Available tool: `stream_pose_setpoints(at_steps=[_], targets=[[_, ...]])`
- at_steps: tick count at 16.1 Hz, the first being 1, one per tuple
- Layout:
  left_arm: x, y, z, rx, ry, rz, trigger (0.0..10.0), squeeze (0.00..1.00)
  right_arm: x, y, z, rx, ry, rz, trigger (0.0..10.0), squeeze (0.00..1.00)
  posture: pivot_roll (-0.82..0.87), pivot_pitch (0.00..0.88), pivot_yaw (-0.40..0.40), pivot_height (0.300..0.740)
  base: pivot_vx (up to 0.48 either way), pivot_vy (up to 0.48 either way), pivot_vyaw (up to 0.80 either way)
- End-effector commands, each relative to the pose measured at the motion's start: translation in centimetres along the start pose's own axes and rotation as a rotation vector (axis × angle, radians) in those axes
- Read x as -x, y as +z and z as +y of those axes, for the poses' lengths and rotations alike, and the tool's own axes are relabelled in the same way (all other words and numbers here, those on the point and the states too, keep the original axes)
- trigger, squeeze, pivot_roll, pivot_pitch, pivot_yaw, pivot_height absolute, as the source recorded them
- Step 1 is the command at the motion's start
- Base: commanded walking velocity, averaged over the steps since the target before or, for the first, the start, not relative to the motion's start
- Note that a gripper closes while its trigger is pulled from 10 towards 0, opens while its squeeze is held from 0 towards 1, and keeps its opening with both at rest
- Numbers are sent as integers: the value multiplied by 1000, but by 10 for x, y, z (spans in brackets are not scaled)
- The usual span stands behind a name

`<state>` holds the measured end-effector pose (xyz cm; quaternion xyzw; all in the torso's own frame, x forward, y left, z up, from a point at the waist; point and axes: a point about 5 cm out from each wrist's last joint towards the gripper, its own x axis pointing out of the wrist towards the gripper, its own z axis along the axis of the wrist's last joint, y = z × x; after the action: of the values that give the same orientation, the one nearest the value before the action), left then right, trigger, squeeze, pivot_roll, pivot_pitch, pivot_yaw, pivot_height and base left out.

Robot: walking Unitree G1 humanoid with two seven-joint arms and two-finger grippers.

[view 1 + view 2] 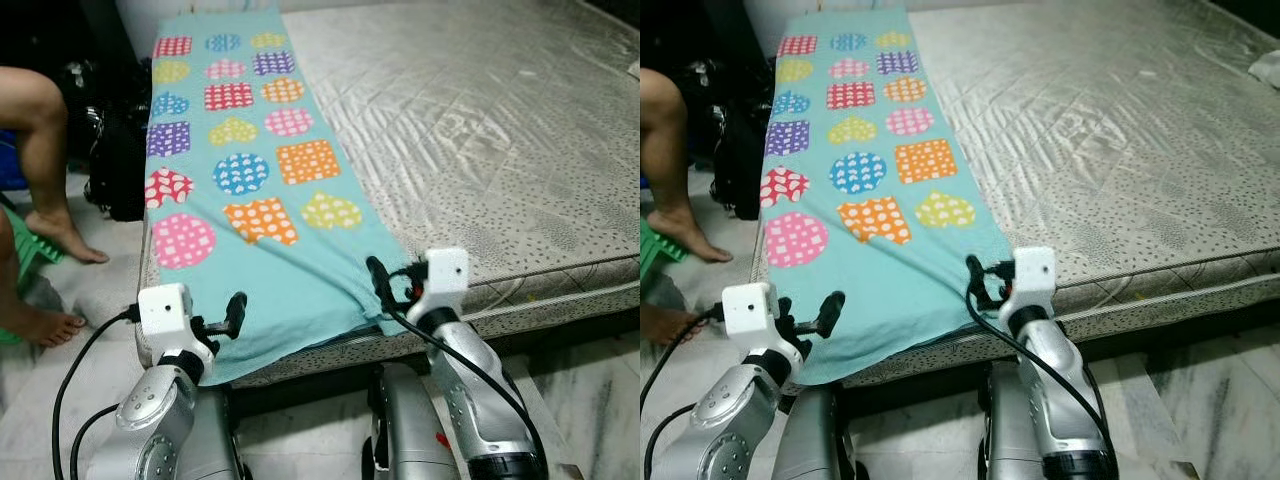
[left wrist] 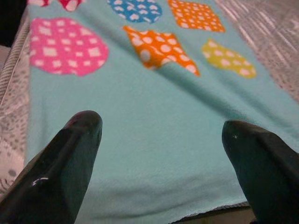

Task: Clean up the room

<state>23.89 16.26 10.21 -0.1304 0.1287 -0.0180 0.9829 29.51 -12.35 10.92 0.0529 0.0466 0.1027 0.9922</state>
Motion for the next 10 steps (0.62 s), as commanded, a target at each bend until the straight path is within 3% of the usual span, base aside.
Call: stream_pose_setpoints(at_steps=[1, 4, 10], targets=[[0, -3, 3, -4, 9, 10, 10000, 0, -2, 10, 1, -30, -15, -41, 10000, 0, -75, 79, 27, 543, 0, 0, 0], [-3, -3, 1, 6, 4, -3, 10000, 0, -10, 35, 2, -111, -4, -136, 10000, 0, -80, 37, 31, 543, 0, 0, 0], [-15, -5, -2, 9, -17, -12, 10000, 0, -21, 59, 1, -140, 12, -220, 10000, 0, -99, 0, 44, 543, 0, 0, -540]])
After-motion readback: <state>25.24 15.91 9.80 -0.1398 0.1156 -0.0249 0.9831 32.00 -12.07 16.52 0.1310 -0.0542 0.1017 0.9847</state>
